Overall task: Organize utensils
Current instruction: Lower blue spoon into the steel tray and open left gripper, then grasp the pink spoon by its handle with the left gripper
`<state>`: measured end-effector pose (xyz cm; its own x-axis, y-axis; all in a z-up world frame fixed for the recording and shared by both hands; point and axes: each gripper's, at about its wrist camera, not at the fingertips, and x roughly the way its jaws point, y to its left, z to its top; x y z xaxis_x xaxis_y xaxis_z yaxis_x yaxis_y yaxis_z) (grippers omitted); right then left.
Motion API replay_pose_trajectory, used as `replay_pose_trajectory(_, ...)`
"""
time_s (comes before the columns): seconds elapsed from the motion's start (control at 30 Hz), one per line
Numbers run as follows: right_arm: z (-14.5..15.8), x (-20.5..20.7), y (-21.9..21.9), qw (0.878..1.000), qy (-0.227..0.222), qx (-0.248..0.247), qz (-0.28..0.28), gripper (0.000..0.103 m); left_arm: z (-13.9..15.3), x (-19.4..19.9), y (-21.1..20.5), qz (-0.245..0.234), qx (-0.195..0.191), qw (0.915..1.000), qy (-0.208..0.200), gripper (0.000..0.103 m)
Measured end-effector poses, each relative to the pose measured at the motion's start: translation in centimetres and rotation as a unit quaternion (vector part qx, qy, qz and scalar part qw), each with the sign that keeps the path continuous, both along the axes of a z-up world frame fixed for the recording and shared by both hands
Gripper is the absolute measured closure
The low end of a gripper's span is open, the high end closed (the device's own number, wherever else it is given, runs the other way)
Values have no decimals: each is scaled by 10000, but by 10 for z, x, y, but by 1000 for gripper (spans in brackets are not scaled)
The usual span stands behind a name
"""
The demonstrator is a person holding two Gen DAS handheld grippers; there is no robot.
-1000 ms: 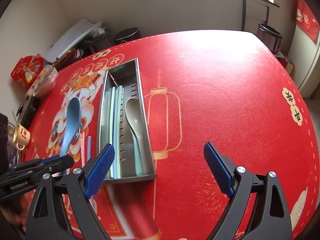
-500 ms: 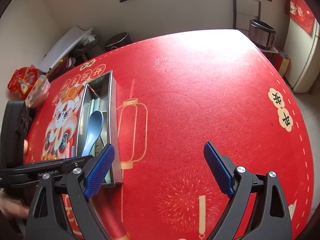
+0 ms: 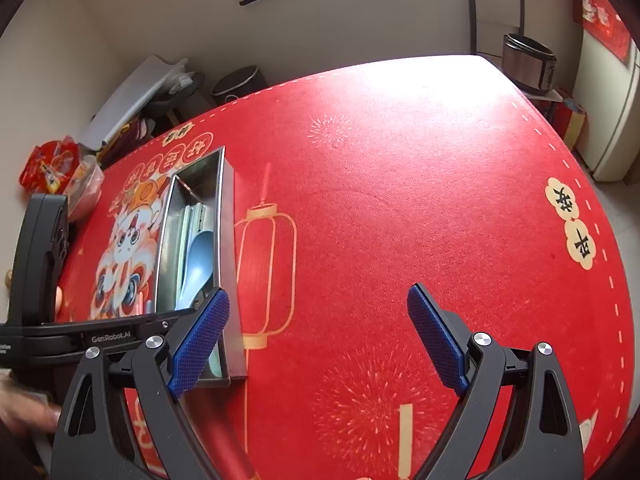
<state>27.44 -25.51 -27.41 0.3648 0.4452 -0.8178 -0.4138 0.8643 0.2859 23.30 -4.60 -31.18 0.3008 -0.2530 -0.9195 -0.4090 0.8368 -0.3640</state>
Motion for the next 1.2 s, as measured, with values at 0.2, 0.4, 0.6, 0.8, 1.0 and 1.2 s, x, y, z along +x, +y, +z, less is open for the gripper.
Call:
replay_pose_trajectory(0.2, 1, -1, -2, 10000, 26, 41, -43, 16, 3, 2, -5, -143, -171, 9996, -154, 90)
replay_pose_trajectory(0.4, 5, -10, 1, 9999, -41, 80, -47, 16, 22, -9, 6, -185, -8, 9986, -505, 52)
replay_pose_trajectory(0.6, 10, -30, 14, 9998, -144, 152, -19, 16, 50, -44, 36, -33, 416, 9943, -981, 8)
replay_pose_trajectory(0.8, 16, -54, 37, 9994, -260, 191, 98, 16, 58, -93, 74, 124, 814, 9916, -1001, 6)
replay_pose_trajectory(1.0, 16, -85, 69, 9985, -357, 171, 389, 16, 61, -151, 110, 306, 1392, 9827, -1182, 6)
replay_pose_trajectory(1.2, 4, -116, 102, 9966, -322, 57, 759, 16, 49, -200, 136, 421, 1796, 9768, -1083, 6)
